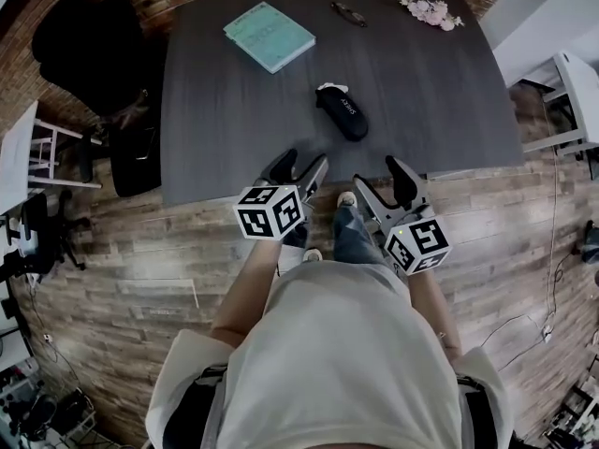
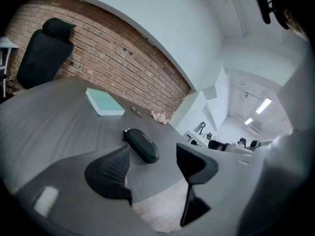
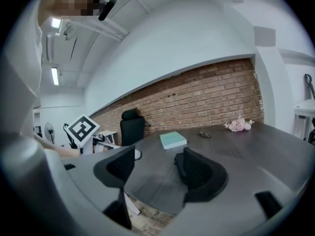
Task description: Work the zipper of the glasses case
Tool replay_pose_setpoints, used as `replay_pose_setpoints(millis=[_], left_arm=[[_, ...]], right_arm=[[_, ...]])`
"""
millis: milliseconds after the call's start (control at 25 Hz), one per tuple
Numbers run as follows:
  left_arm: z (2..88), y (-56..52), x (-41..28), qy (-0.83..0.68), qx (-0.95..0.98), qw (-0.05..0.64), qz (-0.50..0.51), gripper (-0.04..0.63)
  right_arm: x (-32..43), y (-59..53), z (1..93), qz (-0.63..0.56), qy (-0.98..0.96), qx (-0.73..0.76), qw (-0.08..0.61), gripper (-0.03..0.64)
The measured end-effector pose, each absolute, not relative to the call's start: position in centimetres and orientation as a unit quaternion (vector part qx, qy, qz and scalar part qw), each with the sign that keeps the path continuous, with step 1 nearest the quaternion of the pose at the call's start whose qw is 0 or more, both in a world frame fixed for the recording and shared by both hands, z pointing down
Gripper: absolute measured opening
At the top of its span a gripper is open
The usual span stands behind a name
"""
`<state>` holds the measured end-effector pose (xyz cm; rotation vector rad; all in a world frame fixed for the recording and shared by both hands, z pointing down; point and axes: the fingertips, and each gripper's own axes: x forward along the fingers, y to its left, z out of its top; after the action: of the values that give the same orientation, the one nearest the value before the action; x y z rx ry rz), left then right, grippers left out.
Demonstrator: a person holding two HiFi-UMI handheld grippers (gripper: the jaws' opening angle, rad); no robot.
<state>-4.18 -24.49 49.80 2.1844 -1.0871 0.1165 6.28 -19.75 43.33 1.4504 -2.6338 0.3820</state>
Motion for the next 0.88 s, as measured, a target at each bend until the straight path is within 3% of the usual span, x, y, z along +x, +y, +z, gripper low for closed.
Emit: replay_pose_setpoints(millis=[880], left_arm=[[60.1,-38.7,3.0,-0.464,0.746,0.468,0.089,0.319]], right_arm=[[11.8,-36.0,45.8,0.133,-0.901,0.396,0.113,0.270]])
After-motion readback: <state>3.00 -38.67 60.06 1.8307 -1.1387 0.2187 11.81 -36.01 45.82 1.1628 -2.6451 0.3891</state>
